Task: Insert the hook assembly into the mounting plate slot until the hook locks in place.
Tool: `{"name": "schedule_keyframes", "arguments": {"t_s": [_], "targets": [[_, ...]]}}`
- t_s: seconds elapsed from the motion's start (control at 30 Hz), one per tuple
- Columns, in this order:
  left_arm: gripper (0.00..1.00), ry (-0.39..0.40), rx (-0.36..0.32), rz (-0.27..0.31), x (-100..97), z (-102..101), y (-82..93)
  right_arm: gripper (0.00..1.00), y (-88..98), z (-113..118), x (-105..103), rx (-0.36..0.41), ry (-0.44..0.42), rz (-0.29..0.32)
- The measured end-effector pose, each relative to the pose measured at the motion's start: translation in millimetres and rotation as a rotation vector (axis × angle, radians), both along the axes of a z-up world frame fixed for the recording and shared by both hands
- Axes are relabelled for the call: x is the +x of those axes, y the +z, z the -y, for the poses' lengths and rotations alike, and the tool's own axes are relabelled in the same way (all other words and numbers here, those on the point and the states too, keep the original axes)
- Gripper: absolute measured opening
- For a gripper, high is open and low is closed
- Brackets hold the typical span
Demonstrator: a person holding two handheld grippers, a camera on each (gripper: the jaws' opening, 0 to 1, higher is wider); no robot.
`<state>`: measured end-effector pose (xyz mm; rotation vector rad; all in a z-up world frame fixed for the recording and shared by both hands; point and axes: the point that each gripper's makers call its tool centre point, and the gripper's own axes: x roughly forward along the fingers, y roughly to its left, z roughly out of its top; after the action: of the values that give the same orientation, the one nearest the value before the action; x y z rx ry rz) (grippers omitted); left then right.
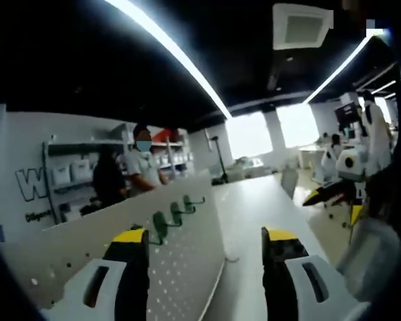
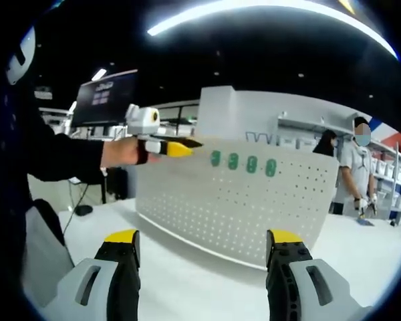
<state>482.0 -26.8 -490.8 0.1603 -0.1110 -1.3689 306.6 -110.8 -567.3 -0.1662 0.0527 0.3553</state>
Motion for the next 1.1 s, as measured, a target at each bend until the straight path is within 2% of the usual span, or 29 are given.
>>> {"name": "schedule_keyframes", "arguments": {"t_s": [0.4, 0.53, 0.93, 1.1], "targets": [[0.8, 0.052, -0.005, -0.036, -32.6, -33, -6.9, 0.78, 2.4, 0, 8, -0.001, 0.046, 0.009], [0.8, 0.073, 0.003, -0.047, -42.2, -43, -14.3, 0.78, 7.2, -2, 13, -0.003, 0.066, 0.014], [0.8, 0.161, 0.0, -0.123, -82.9, -82, -45.1, 0.78, 13.3, -6, 26, 0.004, 0.112, 0.033], [0.81, 0.188, 0.014, -0.146, -104.8, -95, -65.4, 0.78, 12.0, -10, 29, 0.013, 0.13, 0.032]]}}
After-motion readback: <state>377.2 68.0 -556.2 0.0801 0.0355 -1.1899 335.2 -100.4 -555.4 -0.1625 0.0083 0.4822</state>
